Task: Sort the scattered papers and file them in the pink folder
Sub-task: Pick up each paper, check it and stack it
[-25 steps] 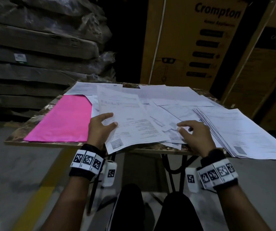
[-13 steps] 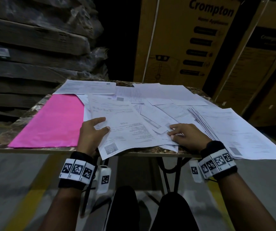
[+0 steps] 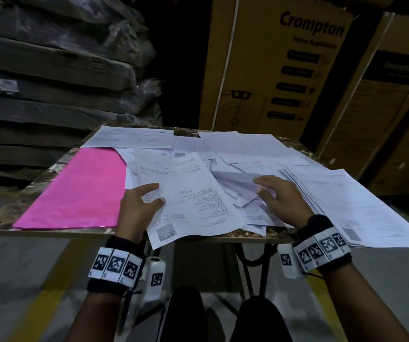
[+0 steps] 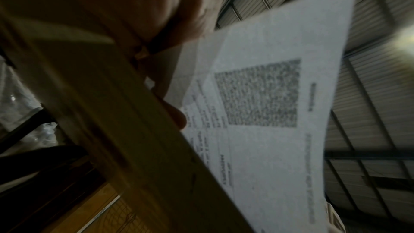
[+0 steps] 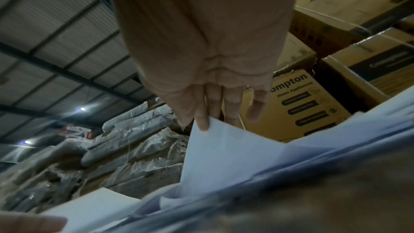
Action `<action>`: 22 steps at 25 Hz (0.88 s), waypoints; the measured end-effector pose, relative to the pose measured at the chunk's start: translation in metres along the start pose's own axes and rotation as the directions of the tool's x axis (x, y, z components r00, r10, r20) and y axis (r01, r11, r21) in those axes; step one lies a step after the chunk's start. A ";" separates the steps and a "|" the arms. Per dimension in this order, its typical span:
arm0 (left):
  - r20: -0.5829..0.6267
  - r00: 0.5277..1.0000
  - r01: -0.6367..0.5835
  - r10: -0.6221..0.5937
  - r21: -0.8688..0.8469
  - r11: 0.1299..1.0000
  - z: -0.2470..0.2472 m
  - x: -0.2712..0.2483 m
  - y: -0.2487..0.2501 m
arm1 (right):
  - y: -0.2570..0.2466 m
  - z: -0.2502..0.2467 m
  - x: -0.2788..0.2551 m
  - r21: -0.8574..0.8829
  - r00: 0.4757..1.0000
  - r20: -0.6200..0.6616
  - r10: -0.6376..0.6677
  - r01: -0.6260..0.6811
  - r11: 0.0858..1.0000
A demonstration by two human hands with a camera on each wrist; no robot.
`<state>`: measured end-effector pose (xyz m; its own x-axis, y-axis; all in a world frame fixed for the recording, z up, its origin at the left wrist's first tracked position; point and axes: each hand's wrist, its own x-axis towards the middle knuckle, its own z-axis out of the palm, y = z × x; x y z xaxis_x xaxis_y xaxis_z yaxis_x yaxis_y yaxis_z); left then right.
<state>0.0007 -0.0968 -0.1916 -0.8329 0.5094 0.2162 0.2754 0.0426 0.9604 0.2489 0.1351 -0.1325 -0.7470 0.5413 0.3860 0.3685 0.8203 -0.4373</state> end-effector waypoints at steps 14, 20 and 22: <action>-0.029 1.000 0.006 -0.006 0.017 1.000 -0.001 -0.003 0.005 | -0.062 -0.028 0.021 0.216 0.576 -0.814 0.069 0.191 0.958; -0.016 1.000 0.016 -0.015 0.041 0.999 -0.001 -0.007 0.010 | -0.072 -0.032 0.005 0.111 0.441 -0.897 -0.016 0.260 0.959; -0.001 1.000 0.017 -0.017 0.061 0.998 -0.002 -0.006 0.012 | -0.082 -0.014 0.000 0.049 0.482 -0.867 -0.128 0.339 0.940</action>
<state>0.0085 -0.1012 -0.1812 -0.8382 0.5074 0.2001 0.2896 0.1033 0.9515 0.2263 0.0707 -0.0858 0.0726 0.3156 0.9461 0.0661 0.9450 -0.3203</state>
